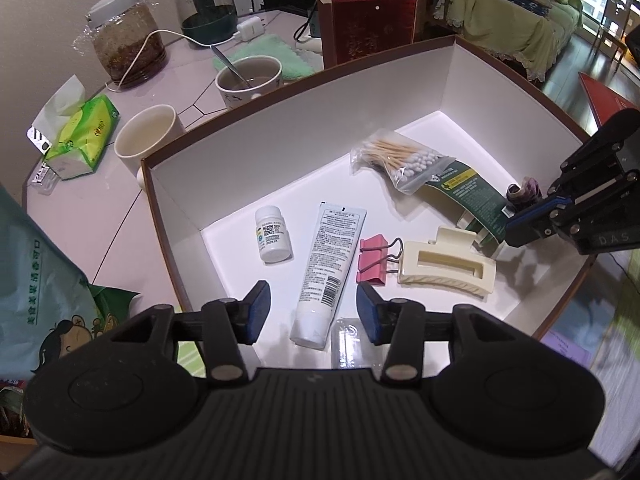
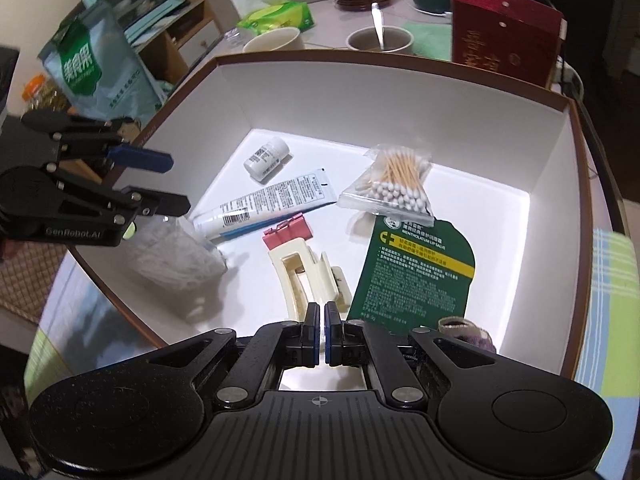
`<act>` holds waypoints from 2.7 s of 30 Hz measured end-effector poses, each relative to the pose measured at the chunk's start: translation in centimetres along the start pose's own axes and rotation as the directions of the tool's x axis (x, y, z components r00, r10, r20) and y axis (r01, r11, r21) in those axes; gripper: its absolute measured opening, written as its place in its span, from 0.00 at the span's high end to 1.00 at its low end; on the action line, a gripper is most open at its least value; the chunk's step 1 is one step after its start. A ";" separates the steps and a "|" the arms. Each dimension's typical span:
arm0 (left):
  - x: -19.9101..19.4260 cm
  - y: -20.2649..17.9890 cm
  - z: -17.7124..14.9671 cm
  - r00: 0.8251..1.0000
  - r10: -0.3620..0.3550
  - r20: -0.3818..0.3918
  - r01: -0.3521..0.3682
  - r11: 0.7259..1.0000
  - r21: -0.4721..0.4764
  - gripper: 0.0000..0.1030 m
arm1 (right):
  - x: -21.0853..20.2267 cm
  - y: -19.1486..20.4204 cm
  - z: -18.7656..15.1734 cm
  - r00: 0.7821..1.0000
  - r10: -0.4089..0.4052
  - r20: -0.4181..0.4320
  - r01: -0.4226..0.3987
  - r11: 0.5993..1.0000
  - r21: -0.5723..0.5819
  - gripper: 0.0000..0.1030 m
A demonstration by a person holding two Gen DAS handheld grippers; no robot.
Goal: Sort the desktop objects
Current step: 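Open the right gripper to drop the claw clip while the left releases the lotion tube, then lift both open grippers up out of the box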
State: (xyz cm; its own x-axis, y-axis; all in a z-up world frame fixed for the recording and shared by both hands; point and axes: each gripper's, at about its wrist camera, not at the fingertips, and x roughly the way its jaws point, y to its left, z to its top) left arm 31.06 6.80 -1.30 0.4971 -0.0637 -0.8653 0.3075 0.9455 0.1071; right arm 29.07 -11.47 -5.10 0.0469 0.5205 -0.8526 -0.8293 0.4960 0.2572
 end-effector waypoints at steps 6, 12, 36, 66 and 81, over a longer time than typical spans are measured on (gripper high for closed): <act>-1.2 -0.8 -0.1 1.000 0.028 0.009 -0.028 1.000 0.002 0.54 | -1.0 0.0 -0.2 1.000 -0.001 0.004 0.001 1.000 0.030 0.98; -2.7 -2.0 -0.1 0.999 0.037 0.036 -0.037 0.999 -0.001 0.46 | -2.7 0.1 -1.0 0.994 -0.051 0.098 0.046 0.997 0.056 0.12; -9.0 -6.1 -1.2 0.984 0.142 0.105 -0.142 0.990 -0.009 0.25 | -9.1 0.7 -3.6 0.964 -0.160 0.214 0.137 0.984 0.117 0.12; -14.8 -12.6 -5.8 0.966 0.212 0.150 -0.205 0.977 -0.063 0.09 | -16.3 2.5 -11.1 0.931 -0.187 0.314 0.119 0.967 0.224 0.10; -14.2 -14.1 -7.3 0.972 0.197 0.126 -0.187 0.978 -0.087 0.08 | -16.8 2.9 -12.9 0.934 -0.179 0.310 0.110 0.968 0.226 0.00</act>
State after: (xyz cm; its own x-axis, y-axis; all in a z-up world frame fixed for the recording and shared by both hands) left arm 13.76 -3.28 5.90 0.6460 0.0845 -0.7587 0.1370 0.9649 0.2242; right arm 18.72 -27.74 4.07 0.3649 0.6130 -0.7008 -0.6715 0.6946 0.2580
